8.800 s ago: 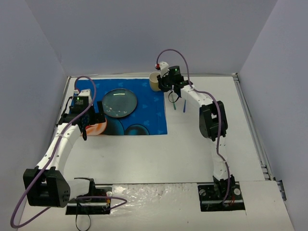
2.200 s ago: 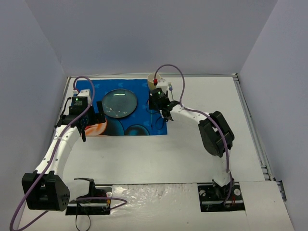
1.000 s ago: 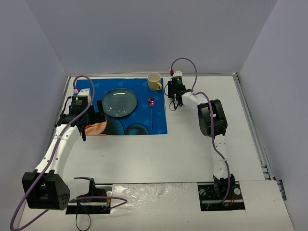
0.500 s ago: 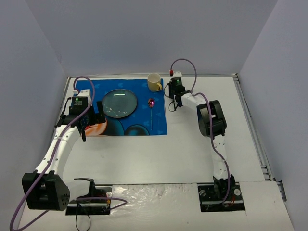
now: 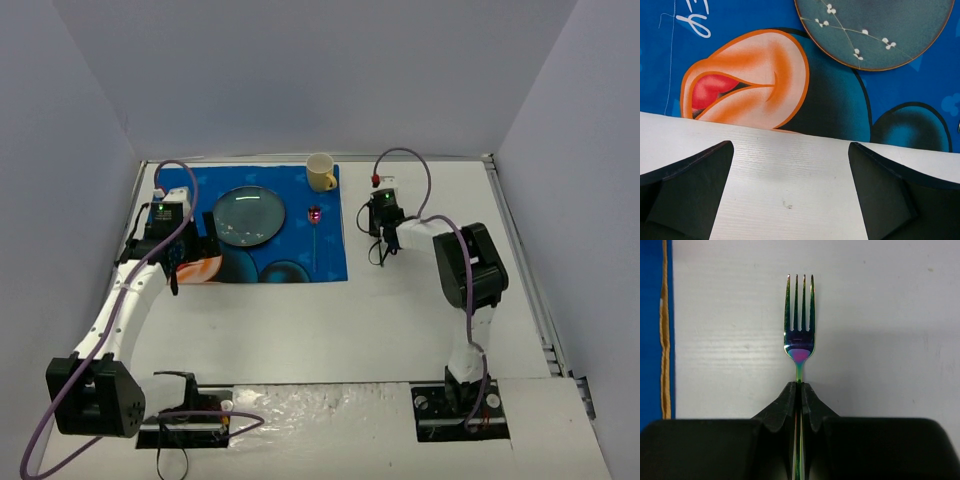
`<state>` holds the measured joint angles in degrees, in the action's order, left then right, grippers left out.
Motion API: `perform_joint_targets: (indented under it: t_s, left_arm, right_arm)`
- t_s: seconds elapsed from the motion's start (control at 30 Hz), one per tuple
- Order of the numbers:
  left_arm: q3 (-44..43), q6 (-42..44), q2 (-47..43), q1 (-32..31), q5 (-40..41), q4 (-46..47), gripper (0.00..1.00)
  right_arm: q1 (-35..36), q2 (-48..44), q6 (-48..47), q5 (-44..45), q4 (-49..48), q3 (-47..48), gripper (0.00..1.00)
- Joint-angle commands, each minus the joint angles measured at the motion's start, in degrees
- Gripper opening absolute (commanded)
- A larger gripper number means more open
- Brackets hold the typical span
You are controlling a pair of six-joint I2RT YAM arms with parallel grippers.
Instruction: Set the dinner table for one person
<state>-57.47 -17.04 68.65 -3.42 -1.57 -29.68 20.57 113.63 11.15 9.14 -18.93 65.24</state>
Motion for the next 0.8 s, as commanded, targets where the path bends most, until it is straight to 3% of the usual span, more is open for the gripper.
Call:
perform_joint_targets:
  t_s: [0.0,0.33,0.77]
  left_arm:
    - [-1.7,-1.6,-0.2,-0.5,-0.6,2.0,0.97]
    - [-0.1,-9.0,-3.2,-3.7,-2.3,2.0,0.97]
    - [-0.7,-18.2,-2.7,-15.1,1.0,6.0,0.97]
  right_arm:
    - [3.7,-10.1,2.3,3.4,-0.9,-5.3,0.0]
    - [13.8,-24.3,6.4,4.2,-1.1,-11.7,0.0]
    - [23.8,-24.9,8.4,5.5,-6.1,-11.2,0.0]
